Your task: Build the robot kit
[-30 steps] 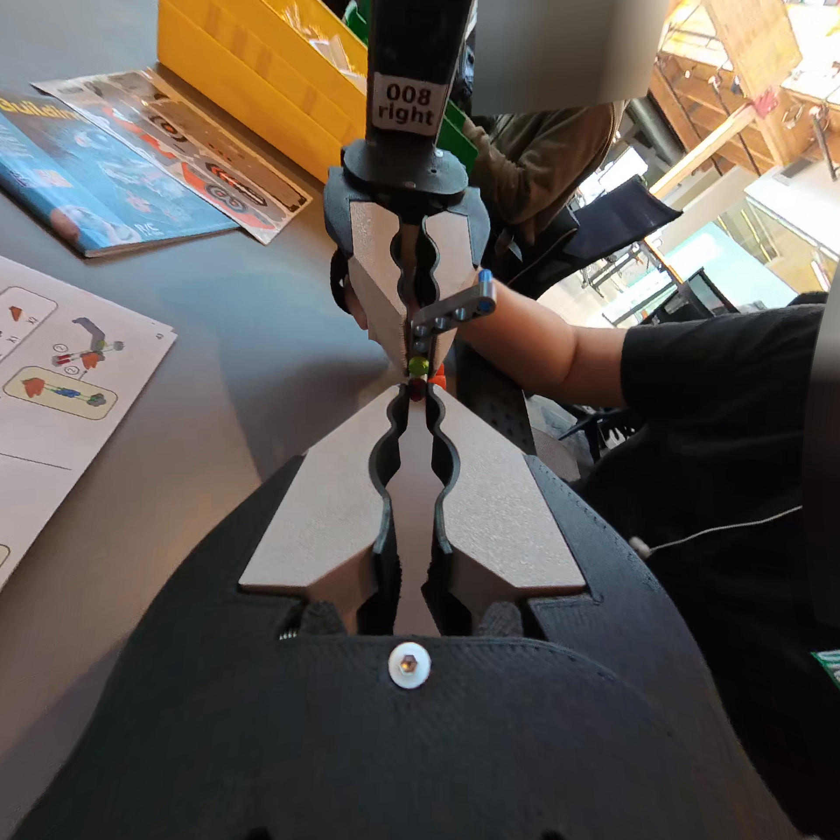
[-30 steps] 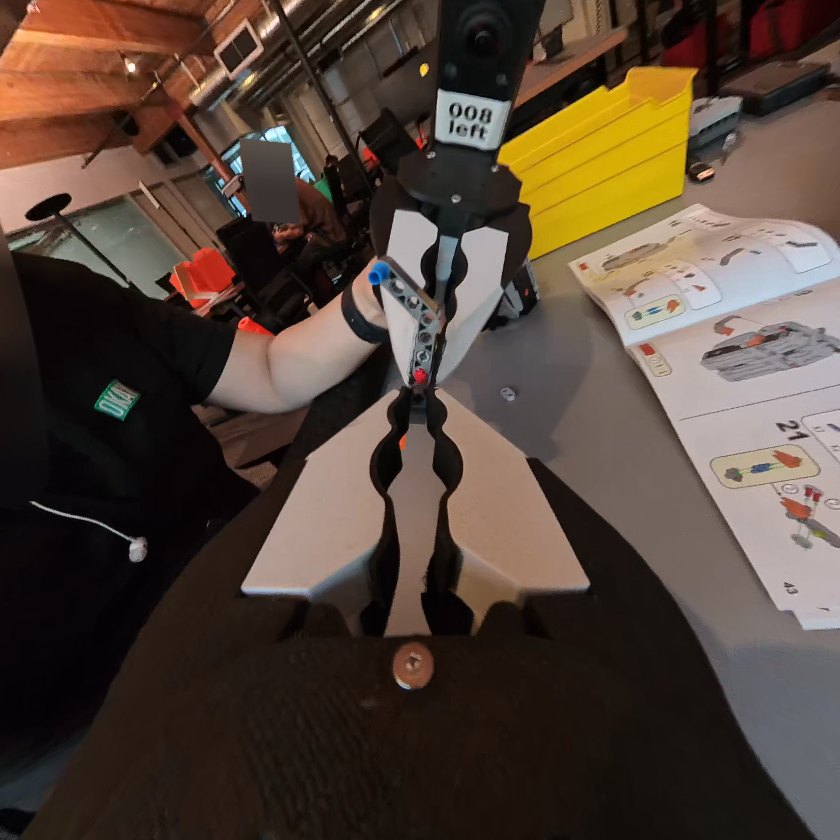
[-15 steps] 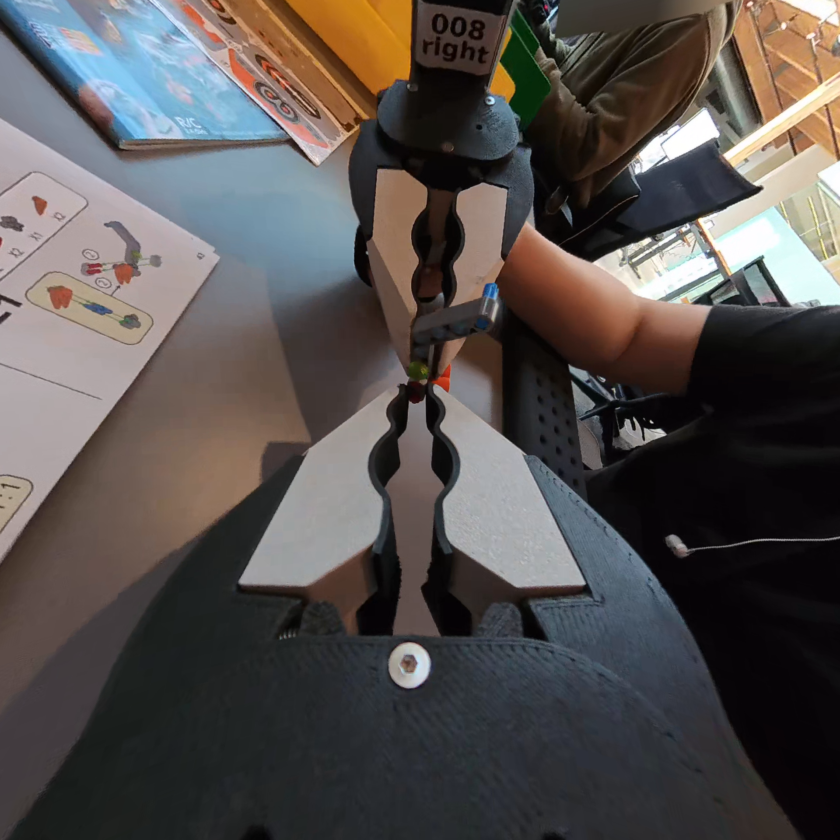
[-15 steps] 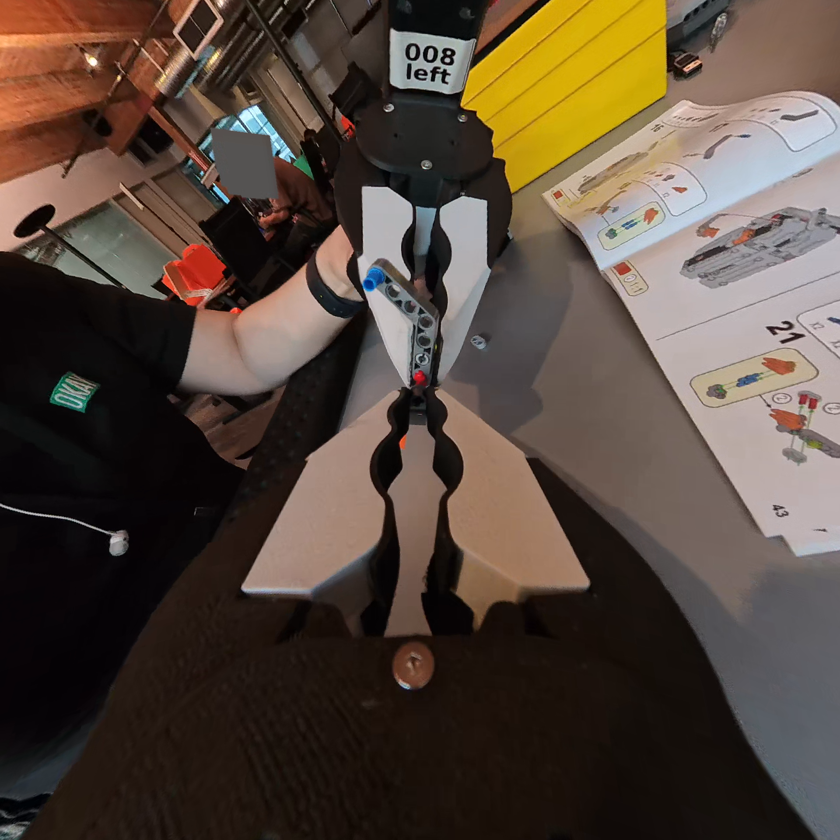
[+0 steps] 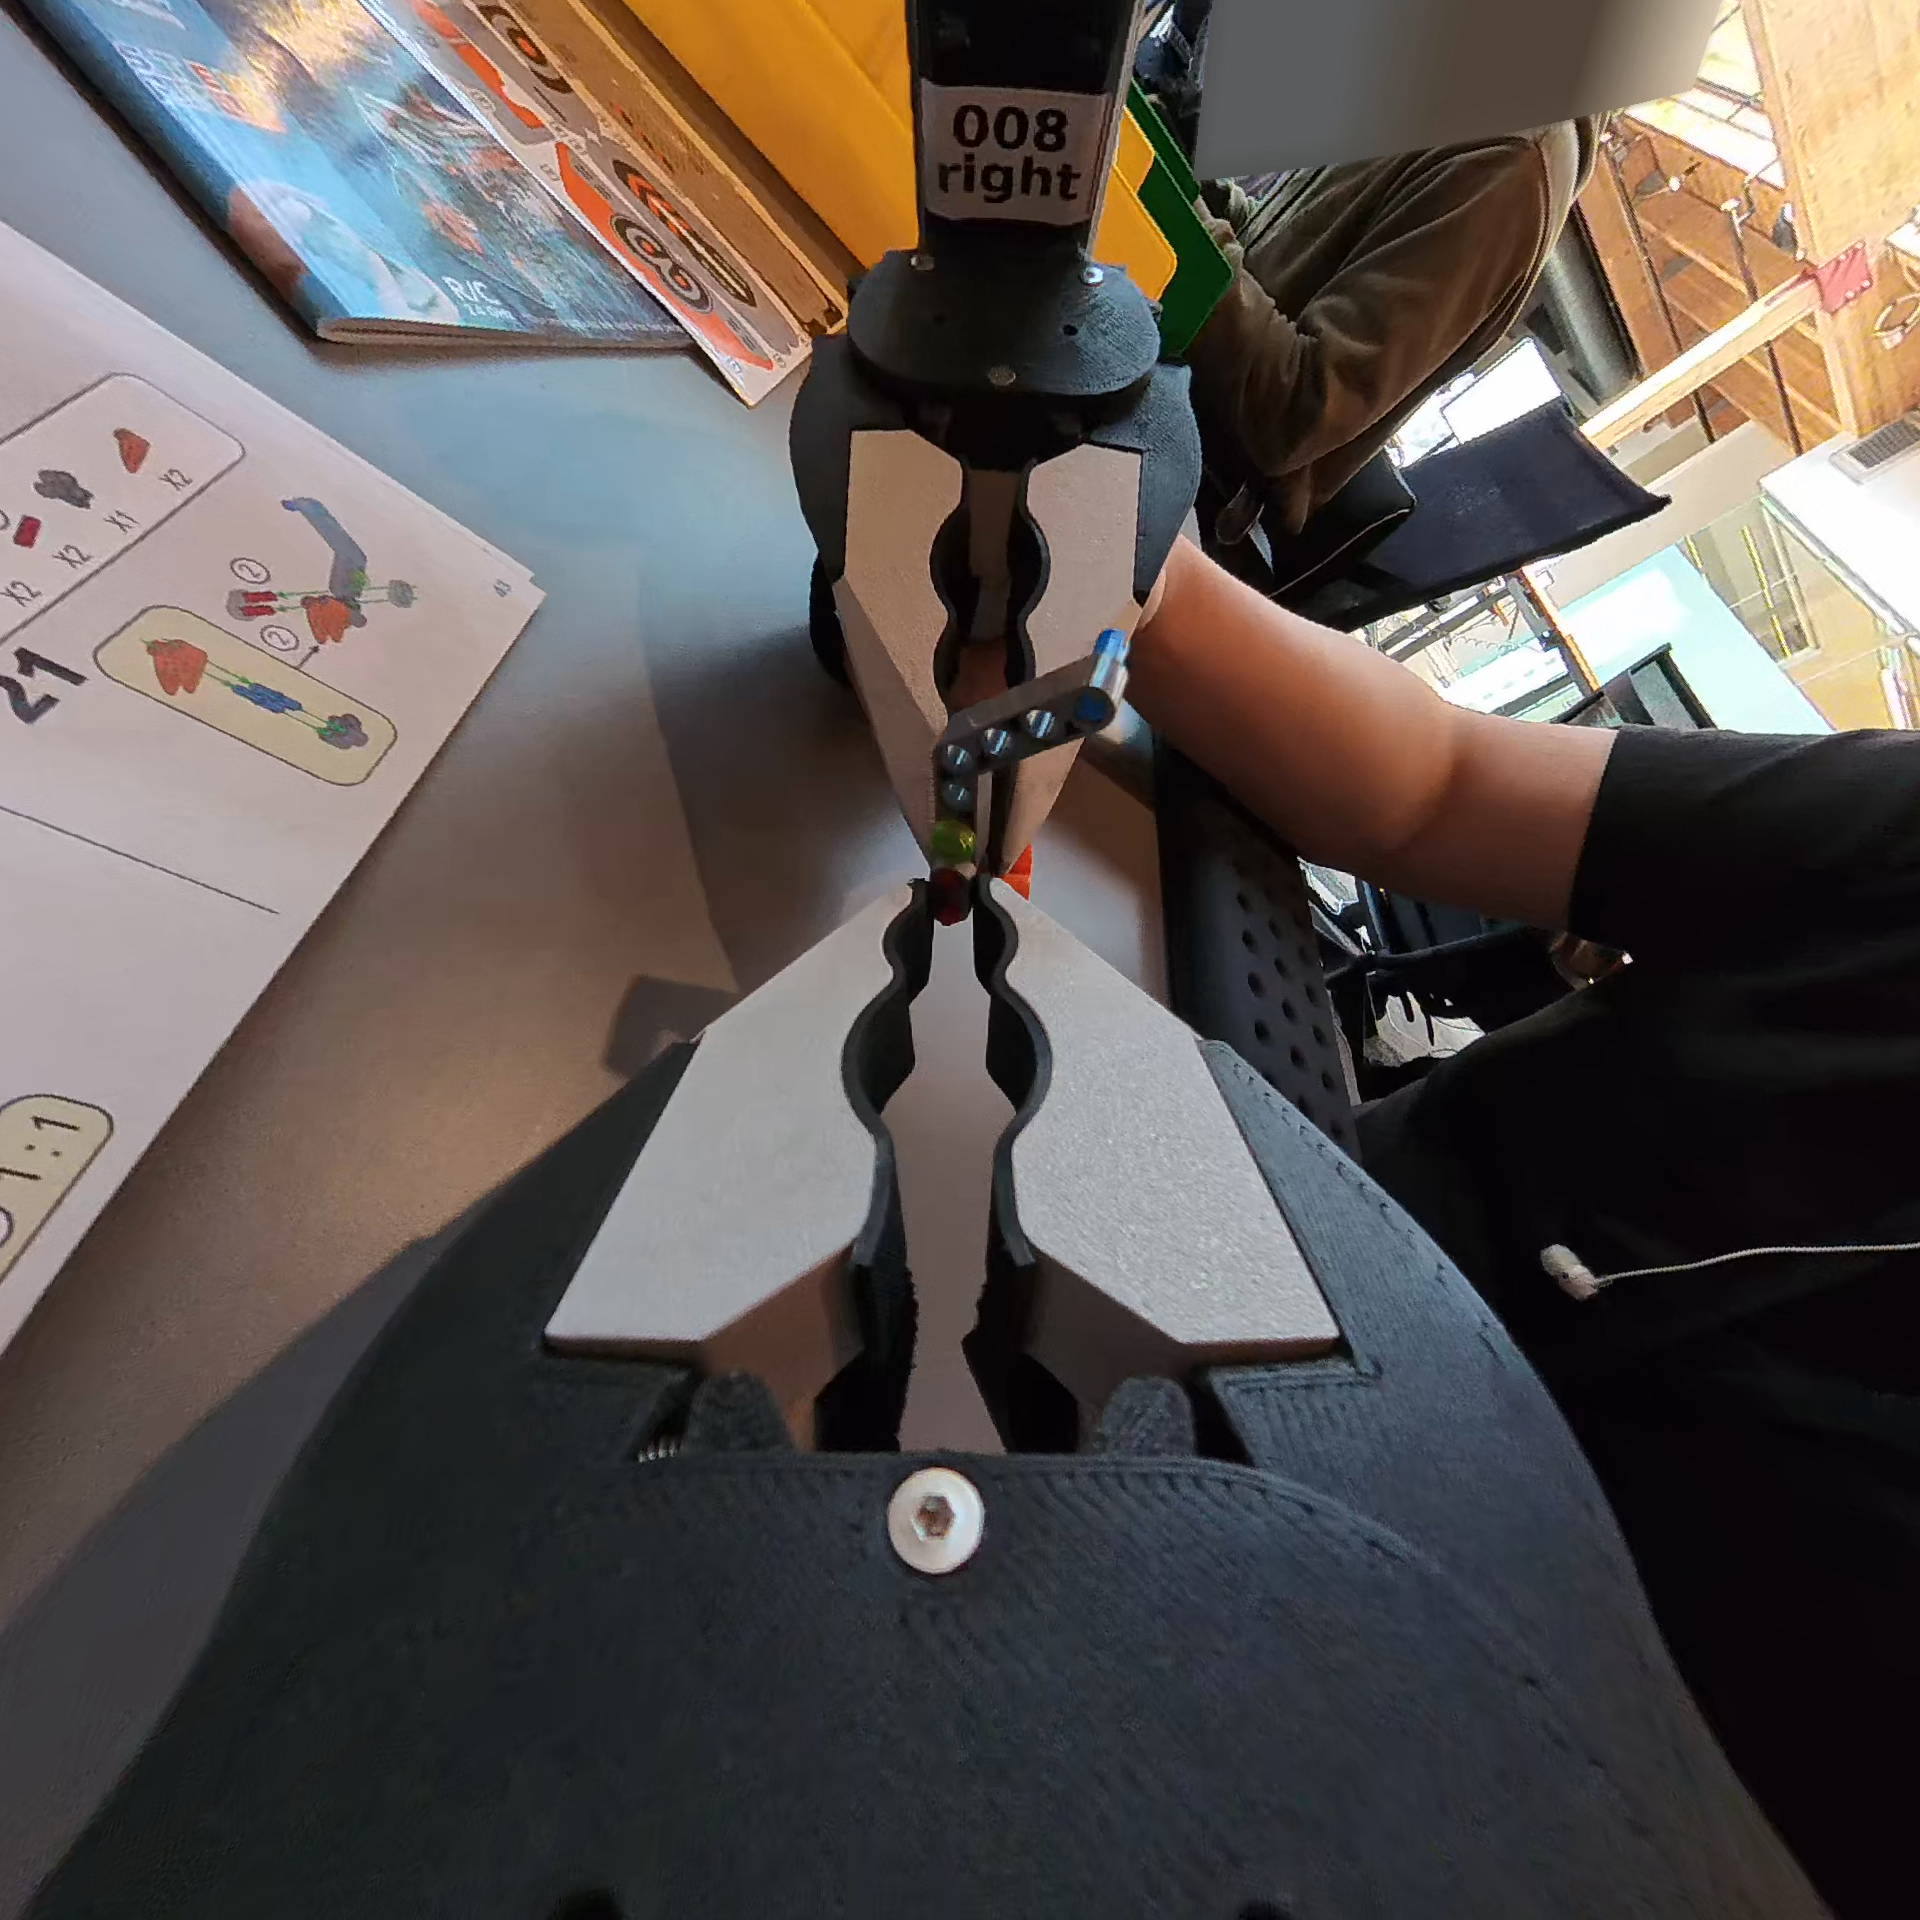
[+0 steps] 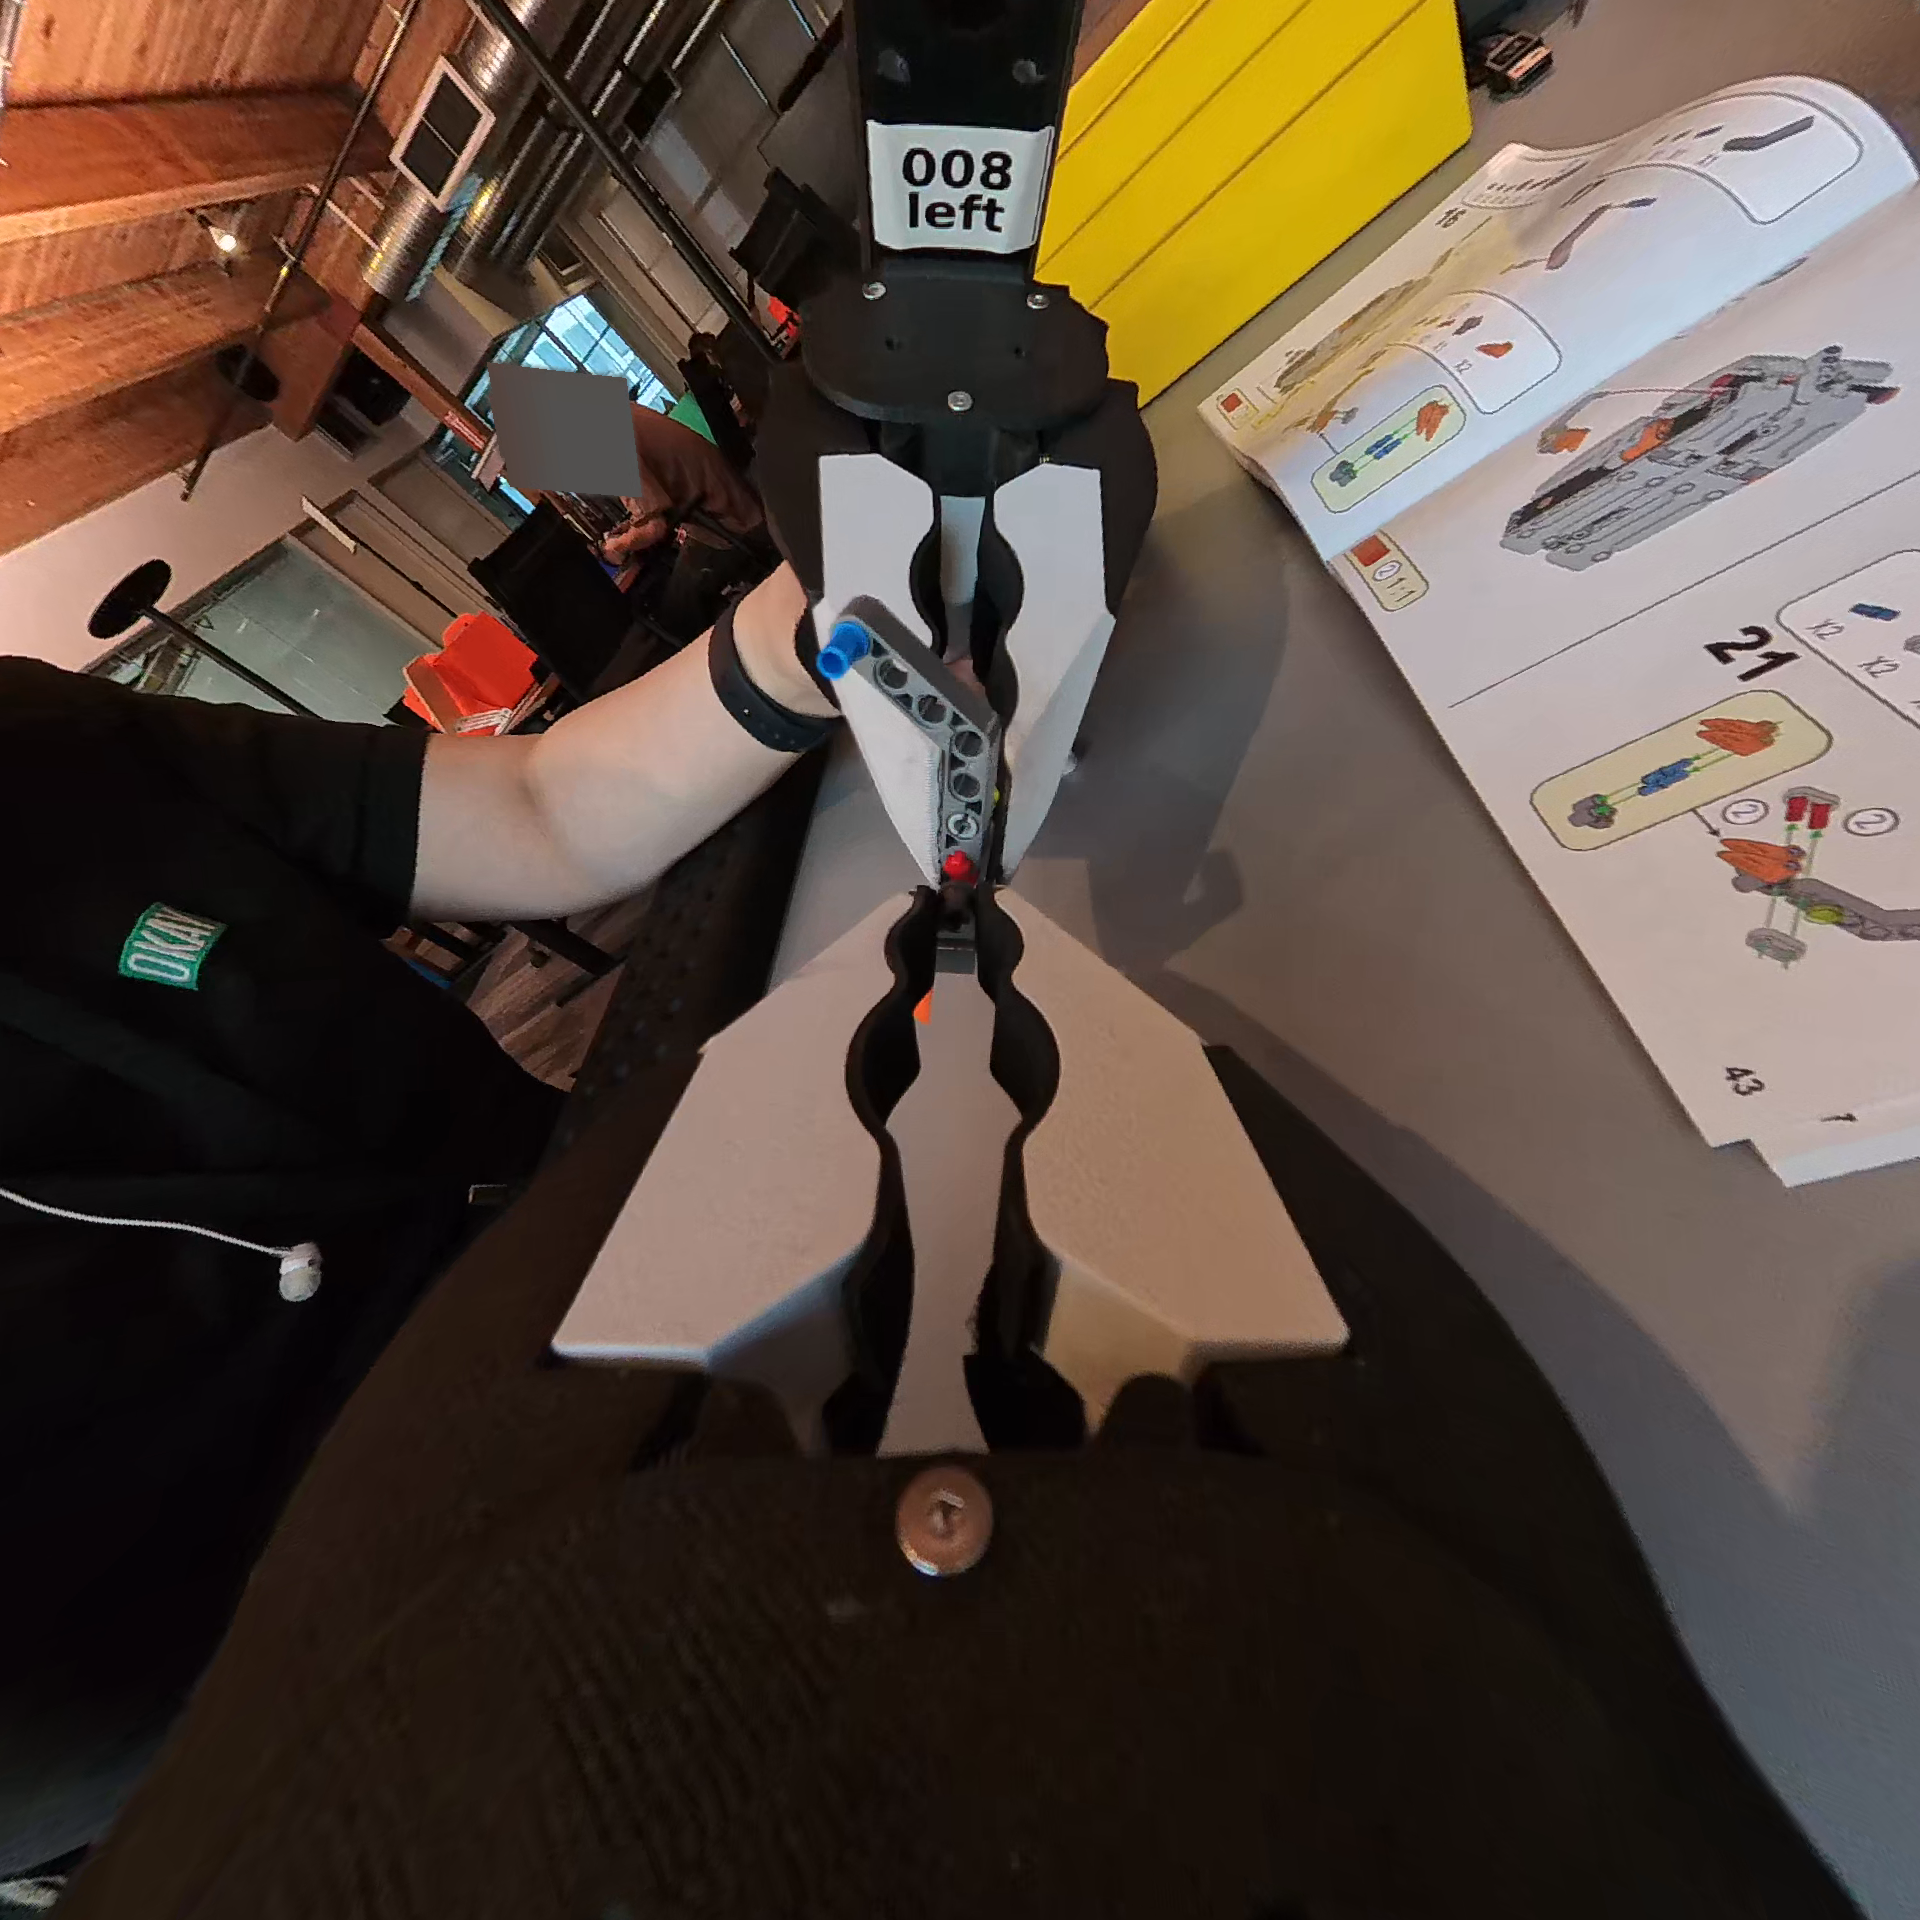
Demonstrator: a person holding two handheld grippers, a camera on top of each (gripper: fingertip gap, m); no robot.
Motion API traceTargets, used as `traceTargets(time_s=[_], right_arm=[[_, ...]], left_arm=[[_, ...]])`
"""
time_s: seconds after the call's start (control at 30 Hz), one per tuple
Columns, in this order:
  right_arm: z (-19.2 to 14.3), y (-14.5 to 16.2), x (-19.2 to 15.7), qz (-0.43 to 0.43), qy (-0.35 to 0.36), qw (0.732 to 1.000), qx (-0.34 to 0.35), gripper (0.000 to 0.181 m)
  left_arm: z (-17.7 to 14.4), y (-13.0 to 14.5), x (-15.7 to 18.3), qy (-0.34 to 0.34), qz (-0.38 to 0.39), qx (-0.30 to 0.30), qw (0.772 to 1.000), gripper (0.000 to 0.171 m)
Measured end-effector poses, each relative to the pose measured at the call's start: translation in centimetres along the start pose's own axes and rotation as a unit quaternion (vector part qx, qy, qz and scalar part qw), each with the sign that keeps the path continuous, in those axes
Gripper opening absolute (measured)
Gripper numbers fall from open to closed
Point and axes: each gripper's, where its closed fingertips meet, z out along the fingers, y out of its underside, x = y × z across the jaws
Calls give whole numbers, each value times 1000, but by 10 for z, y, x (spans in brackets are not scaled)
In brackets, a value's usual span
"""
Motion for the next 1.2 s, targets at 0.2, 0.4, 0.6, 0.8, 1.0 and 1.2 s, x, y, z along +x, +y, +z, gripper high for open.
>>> traceTargets(time_s=[0.2,0.4,0.6,0.8,1.0,1.2], right_arm=[[1,0,3,-7,15,1000,2,6],[1,-5,5,-4,20,1000,16,6],[0,-12,3,24,0,999,38,7],[0,-13,3,34,-6,998,43,7],[0,-13,6,43,-1,998,41,6],[-1,-15,3,52,-12,997,50,6]], left_arm=[[1,-6,-2,-21,-1,20,1000,5],[0,-9,-4,-22,-7,32,999,6],[-4,-18,-2,-12,10,55,998,7],[-6,-20,0,5,-2,64,998,6],[-7,-19,0,-6,19,57,998,6],[-5,-19,-1,-1,11,59,998,5]])
